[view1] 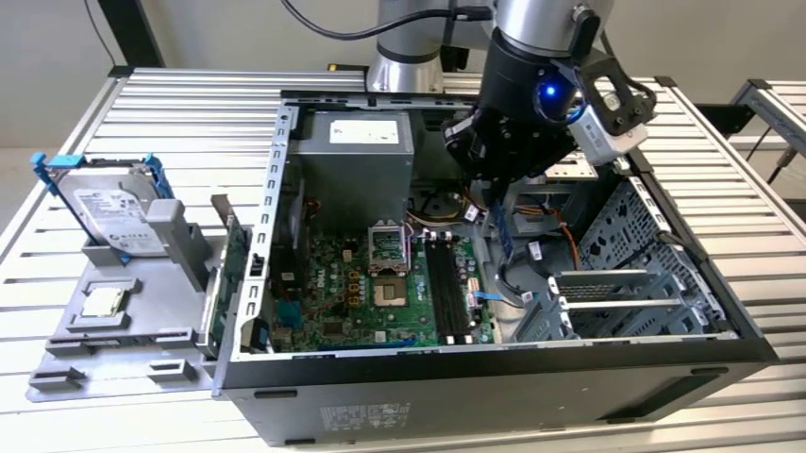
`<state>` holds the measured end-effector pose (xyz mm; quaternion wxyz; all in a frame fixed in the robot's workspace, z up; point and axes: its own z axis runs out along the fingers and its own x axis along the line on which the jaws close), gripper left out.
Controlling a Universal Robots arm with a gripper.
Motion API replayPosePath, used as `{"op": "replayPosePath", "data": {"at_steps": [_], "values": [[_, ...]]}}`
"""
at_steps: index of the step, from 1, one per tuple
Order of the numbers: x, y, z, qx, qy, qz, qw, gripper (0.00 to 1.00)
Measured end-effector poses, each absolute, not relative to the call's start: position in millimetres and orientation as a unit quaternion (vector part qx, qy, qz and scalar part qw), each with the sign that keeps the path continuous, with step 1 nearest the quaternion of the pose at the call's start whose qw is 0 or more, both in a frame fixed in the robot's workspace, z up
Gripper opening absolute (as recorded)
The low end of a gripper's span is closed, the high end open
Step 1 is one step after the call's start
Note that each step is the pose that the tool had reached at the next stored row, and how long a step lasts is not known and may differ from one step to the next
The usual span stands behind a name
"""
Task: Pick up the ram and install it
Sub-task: 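Insert the ram into the slot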
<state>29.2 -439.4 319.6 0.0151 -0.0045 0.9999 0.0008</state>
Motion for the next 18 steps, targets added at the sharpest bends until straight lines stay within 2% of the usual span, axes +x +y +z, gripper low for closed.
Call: {"op": "replayPosePath", "data": {"at_steps": [6, 18], "values": [[28, -449, 313, -0.003, 1.000, 0.000, 0.012, 0.00], [17, -454, 292, 0.013, 1.000, 0.000, 0.012, 0.00]]}}
